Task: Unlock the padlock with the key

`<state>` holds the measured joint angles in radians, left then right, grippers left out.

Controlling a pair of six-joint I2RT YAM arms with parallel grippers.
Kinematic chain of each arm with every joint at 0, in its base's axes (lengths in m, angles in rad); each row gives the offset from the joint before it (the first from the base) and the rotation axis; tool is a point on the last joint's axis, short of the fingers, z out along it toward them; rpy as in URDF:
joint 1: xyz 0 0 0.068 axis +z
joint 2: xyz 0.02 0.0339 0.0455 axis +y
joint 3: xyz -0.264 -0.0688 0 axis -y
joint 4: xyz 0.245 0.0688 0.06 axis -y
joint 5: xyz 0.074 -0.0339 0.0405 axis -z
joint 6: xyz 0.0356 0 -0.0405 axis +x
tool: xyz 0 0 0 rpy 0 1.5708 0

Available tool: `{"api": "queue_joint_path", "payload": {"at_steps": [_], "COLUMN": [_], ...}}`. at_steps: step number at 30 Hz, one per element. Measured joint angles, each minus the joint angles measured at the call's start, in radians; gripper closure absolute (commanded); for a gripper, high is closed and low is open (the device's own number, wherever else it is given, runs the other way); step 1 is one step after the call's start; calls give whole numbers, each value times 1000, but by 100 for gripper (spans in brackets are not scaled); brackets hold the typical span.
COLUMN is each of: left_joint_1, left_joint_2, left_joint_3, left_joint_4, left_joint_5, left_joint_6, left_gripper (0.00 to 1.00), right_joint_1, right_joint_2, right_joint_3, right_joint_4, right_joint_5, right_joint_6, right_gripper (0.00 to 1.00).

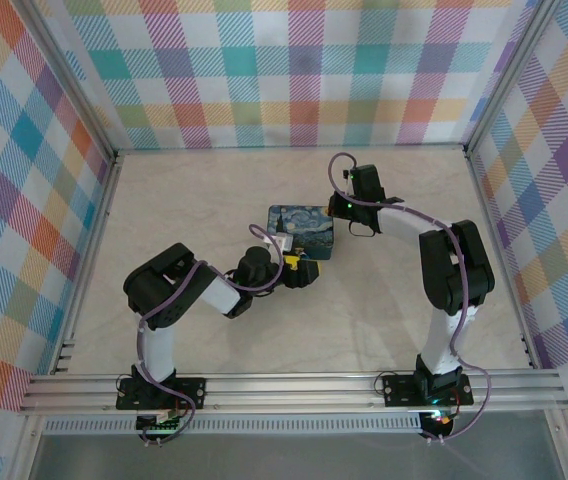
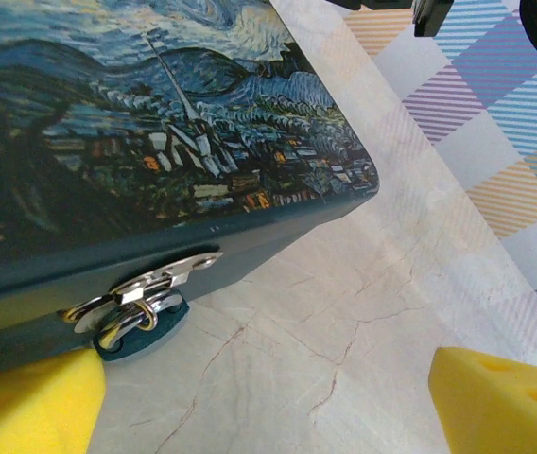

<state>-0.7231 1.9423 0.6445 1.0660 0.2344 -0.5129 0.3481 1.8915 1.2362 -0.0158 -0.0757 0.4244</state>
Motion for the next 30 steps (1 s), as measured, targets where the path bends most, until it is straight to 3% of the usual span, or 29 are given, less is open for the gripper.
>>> {"api": "queue_joint_path", "payload": {"at_steps": [9, 18, 24, 30], "left_joint_1": [0, -16, -20, -13], "left_joint_2": [3, 5, 5, 13], "left_joint_3": [27, 70, 81, 76], "left_joint_4": [-38, -111, -133, -117], "left_joint_5": [-6, -95, -101, -36], "left_joint_6": [1, 8, 27, 39], "left_gripper": [10, 9, 15, 22], "right_joint_1": [-1, -2, -2, -1], "right_joint_2": [-10, -15, -15, -15], "right_joint_3": [-13, -19, -19, -19], "right_joint_4": [9, 13, 15, 15], "right_joint_5": [6, 20, 23, 20], "right_joint_6": [0, 0, 0, 0], "right_gripper": [100, 100, 100, 100]}}
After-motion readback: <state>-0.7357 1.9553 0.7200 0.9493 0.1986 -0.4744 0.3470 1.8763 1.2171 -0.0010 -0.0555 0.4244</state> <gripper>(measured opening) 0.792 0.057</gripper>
